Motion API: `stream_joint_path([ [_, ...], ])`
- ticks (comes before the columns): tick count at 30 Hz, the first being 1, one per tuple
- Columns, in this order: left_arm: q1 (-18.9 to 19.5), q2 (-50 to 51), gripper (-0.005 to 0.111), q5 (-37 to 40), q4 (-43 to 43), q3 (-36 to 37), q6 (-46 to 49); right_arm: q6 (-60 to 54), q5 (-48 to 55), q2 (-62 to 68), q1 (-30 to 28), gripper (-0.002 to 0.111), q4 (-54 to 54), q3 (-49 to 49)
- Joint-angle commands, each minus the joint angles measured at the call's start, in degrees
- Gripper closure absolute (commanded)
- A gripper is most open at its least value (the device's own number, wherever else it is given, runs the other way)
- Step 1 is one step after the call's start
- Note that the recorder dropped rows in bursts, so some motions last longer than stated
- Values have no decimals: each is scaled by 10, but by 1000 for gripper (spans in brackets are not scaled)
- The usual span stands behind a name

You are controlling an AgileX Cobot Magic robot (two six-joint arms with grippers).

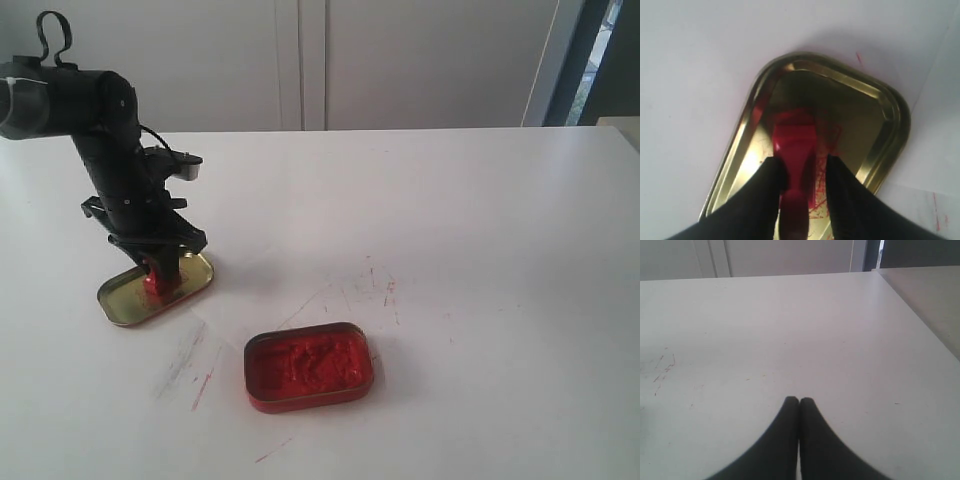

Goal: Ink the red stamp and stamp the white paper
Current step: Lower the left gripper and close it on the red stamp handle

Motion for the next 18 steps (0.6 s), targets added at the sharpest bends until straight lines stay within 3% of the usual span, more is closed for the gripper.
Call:
stream_joint_path([
  [1, 2, -1, 70, 14, -3, 0, -3, -3, -8, -2, -1, 108, 4, 3],
  [3, 2, -2, 74, 15, 3, 0, -3, -3, -8, -2, -1, 108, 4, 3],
  [9, 2, -4, 107, 17, 21, 0, -3, -3, -8, -2, -1, 108, 4, 3],
  [18, 2, -15, 107, 20, 30, -1, -3, -3, -8, -2, -1, 108, 4, 3],
])
